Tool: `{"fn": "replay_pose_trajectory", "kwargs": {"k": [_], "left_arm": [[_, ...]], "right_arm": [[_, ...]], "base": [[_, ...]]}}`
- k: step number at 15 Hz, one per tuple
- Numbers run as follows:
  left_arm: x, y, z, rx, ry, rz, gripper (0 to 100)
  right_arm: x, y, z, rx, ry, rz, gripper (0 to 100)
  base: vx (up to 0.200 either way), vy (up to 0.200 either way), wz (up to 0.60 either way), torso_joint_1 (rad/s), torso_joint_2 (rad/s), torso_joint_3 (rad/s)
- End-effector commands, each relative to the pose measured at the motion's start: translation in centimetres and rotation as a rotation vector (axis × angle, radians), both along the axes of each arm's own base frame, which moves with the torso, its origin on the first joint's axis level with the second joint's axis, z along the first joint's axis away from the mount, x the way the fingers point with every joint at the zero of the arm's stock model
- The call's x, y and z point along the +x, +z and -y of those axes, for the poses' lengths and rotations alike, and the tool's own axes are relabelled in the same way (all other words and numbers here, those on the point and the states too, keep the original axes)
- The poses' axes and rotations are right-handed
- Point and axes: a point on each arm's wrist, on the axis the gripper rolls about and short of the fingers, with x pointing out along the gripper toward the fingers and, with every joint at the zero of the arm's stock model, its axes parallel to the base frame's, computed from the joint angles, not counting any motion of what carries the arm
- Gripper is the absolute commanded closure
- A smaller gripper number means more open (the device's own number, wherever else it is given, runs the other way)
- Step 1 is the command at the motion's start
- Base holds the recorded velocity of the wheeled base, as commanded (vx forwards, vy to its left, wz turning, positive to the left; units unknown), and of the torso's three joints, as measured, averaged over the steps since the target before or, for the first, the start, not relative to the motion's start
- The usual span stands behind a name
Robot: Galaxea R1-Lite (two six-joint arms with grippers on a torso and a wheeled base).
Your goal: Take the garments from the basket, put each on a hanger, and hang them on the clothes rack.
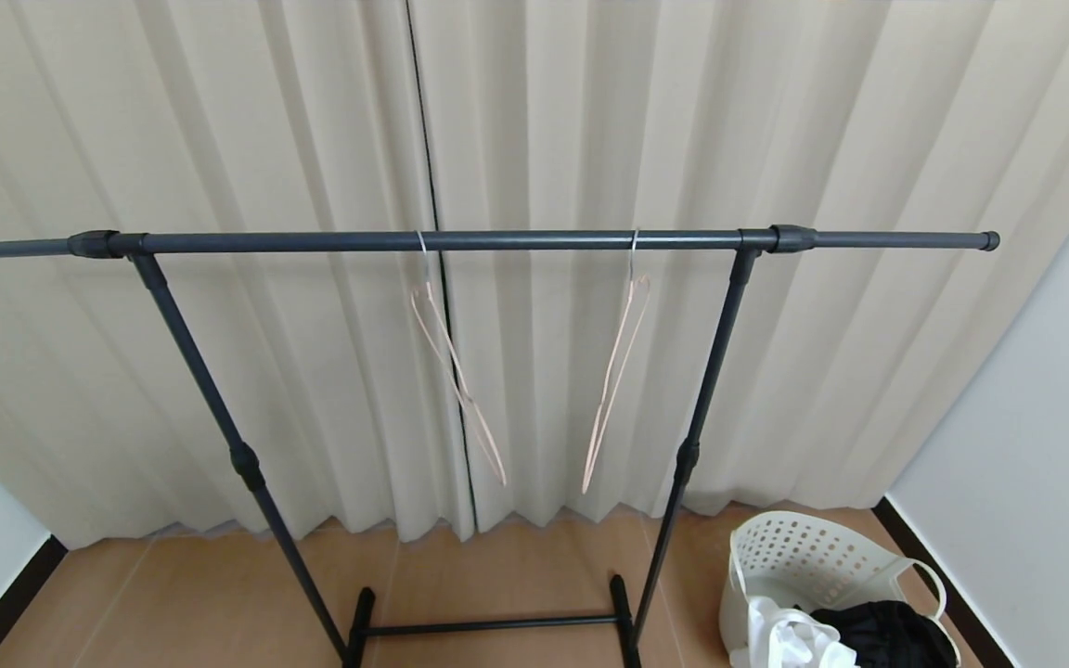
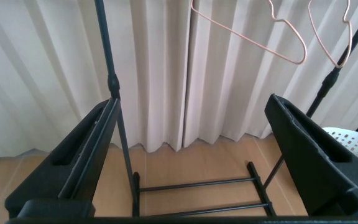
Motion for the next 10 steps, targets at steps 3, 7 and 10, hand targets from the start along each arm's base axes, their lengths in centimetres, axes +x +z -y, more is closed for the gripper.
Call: {"fn": "replay_pose_trajectory", "kwargs": {"k": [3, 7, 10], "left_arm": [[0.01, 0.01, 0.0, -0.001, 0.0, -0.001, 0], [0.01, -0.01, 0.0, 0.0, 0.0, -0.002, 0], [0.01, -0.01, 0.0, 0.0, 0.0, -0.002, 0]], "right_arm": [[0.03, 0.01, 0.0, 0.0, 0.001, -0.004, 0], [0.0, 0.0, 0.0, 0.0, -0.001, -0.001, 0], [0.0, 0.0, 0.0, 0.001, -0.001, -0.001, 0]], "base": [[0.0, 0.0, 0.0, -0.154, 0.34, 0.193], [0.0, 0.0, 0.0, -0.152, 0.36, 0.202], [0.0, 0.0, 0.0, -0.157, 0.37, 0.214]]}}
